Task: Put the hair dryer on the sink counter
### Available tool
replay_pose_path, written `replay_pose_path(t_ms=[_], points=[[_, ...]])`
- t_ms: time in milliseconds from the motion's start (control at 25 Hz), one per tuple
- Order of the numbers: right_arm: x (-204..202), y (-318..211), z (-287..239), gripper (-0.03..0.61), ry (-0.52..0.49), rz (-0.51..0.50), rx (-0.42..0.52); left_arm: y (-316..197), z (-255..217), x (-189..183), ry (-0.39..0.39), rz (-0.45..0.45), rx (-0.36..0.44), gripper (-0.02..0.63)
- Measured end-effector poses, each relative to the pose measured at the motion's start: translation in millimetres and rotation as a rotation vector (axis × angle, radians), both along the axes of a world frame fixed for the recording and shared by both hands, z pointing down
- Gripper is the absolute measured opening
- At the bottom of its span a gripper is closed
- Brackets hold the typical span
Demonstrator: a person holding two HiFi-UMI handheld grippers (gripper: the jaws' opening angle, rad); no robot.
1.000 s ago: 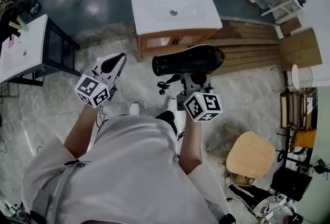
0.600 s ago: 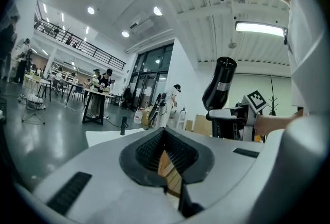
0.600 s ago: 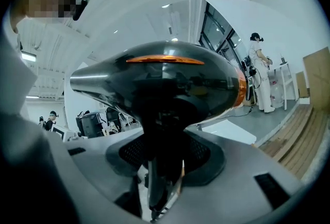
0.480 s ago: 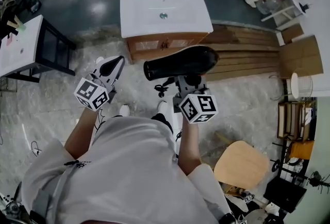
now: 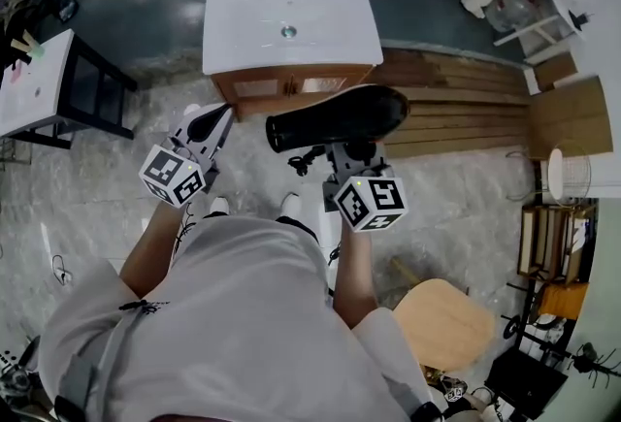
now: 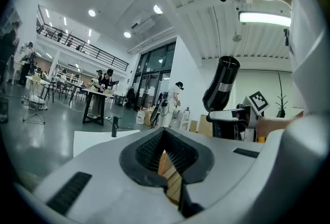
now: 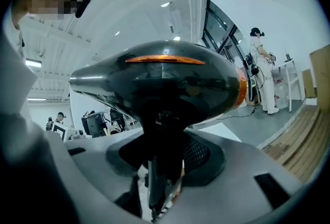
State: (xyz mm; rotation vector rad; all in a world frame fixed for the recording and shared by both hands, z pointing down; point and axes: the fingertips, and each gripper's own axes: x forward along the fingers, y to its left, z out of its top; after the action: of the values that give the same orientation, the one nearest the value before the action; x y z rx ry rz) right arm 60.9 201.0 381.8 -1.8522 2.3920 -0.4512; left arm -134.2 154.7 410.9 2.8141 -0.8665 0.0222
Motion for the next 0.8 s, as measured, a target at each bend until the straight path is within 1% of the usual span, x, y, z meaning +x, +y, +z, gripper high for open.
replay_pose_path(t_ms=[200, 400, 640, 800], points=[[31.4, 0.3, 3.5, 0.176, 0.004, -0.025, -0.009, 2.8, -0.8, 27.7, -0.002, -0.045, -0.008, 0.002], [55.7, 3.9, 9.9, 0.176, -0.001, -0.056, -0.015, 12.6, 1.4, 47.6, 0.003, -0.078, -0.017, 0.002], [78.3, 9.0, 17.4, 0.176, -0.01, -0.067, -0.026, 20.8, 1.1, 70.1, 0.004, -0.09, -0.026, 0.002], [89.1, 9.4, 20.0, 0.176, -0.018, -0.049, -0.031, 20.8, 2.3, 75.3, 0.006, -0.095, -0.034, 0.002]])
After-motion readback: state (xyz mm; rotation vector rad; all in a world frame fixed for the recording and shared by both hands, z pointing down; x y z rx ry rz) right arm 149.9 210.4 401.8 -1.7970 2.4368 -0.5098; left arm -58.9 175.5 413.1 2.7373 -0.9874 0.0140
